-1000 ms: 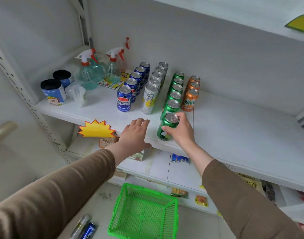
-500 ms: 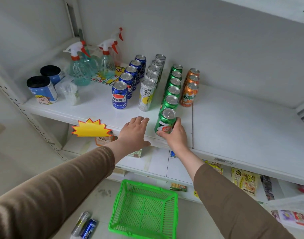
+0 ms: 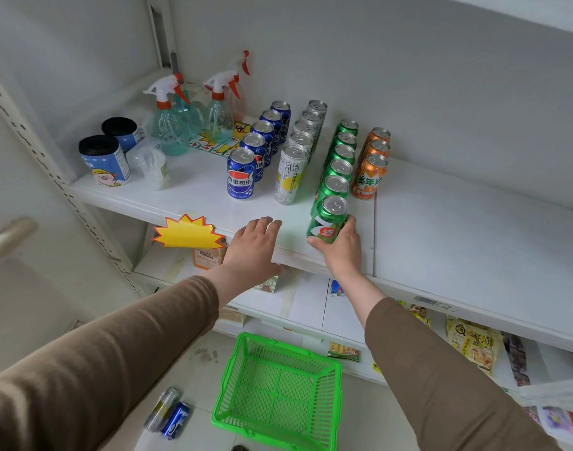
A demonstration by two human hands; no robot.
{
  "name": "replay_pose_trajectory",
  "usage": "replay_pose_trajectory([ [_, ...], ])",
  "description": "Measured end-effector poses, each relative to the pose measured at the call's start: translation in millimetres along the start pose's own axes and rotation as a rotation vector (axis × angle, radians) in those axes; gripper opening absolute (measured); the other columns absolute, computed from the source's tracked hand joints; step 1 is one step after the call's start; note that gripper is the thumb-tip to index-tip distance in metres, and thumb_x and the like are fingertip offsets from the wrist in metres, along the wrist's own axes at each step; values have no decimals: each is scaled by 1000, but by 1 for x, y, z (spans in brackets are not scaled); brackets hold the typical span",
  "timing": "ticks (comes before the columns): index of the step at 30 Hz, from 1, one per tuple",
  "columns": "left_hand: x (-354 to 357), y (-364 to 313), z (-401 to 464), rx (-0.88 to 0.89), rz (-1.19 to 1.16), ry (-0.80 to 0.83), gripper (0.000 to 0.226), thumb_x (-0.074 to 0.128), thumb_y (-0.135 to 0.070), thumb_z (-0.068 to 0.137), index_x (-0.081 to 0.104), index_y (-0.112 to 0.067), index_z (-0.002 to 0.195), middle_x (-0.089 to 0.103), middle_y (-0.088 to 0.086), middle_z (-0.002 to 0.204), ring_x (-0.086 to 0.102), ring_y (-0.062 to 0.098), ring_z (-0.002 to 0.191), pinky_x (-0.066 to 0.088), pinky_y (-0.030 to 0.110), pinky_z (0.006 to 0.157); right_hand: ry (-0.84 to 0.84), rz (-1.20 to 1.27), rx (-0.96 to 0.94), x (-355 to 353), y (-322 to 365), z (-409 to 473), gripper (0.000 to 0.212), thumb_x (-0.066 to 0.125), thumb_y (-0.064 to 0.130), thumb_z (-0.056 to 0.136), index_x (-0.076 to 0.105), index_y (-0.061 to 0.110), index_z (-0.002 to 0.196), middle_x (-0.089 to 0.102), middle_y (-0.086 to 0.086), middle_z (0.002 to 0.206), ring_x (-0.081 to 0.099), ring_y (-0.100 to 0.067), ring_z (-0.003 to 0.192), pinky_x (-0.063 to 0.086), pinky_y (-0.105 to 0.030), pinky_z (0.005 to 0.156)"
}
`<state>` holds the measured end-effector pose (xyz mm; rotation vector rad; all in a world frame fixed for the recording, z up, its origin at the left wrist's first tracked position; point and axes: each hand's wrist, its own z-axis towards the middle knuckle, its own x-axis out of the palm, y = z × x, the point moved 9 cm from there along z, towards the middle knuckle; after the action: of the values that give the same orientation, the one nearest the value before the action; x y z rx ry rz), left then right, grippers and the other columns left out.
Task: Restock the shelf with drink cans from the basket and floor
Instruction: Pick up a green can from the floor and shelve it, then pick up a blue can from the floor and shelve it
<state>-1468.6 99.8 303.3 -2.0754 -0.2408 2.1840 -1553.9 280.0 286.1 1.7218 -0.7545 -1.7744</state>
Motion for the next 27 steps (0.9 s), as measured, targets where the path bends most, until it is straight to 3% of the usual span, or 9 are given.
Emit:
replay_pose_trajectory([
  [3, -1, 9, -15, -5, -1, -24, 96, 73, -50, 78, 19, -18, 152, 26, 4, 156, 26, 25, 142, 27, 40, 115, 6, -84, -18, 1, -1, -17, 108, 89, 44, 67, 27, 10, 150, 46, -12, 145, 36, -33, 134, 39, -42, 106],
  [6, 2, 24, -35, -15, 6, -43, 98, 75, -50, 76, 20, -18, 151, 27, 4, 155, 25, 25, 142, 27, 40, 115, 7, -260, -76, 5, -1, -45, 120, 83, 54, 70, 15, 7, 157, 33, -12, 157, 27, -33, 141, 31, -39, 112],
  [12, 12, 70, -102, -31, 45, -63, 102, 76, -51, 72, 23, -15, 151, 31, 7, 152, 27, 27, 140, 27, 40, 114, 87, -502, -150, 45, 6, -120, 123, 72, 64, 77, -1, 11, 160, 2, -10, 168, 1, -26, 154, 16, -45, 123],
  [17, 37, 122, -177, -78, 37, -30, 105, 74, -57, 70, 23, -16, 152, 34, 7, 150, 30, 28, 139, 31, 40, 112, 152, -647, -336, 108, 30, -202, 121, 73, 63, 77, 0, 15, 161, 0, -11, 168, 1, -28, 155, 11, -44, 122],
  [27, 138, 230, -327, -200, 53, 134, 98, 74, -39, 73, 22, -14, 153, 28, 8, 154, 25, 28, 142, 24, 41, 117, 409, -714, -476, 281, 8, -328, 116, 76, 61, 75, 7, 22, 160, 7, -5, 168, 7, -28, 154, 18, -48, 122],
])
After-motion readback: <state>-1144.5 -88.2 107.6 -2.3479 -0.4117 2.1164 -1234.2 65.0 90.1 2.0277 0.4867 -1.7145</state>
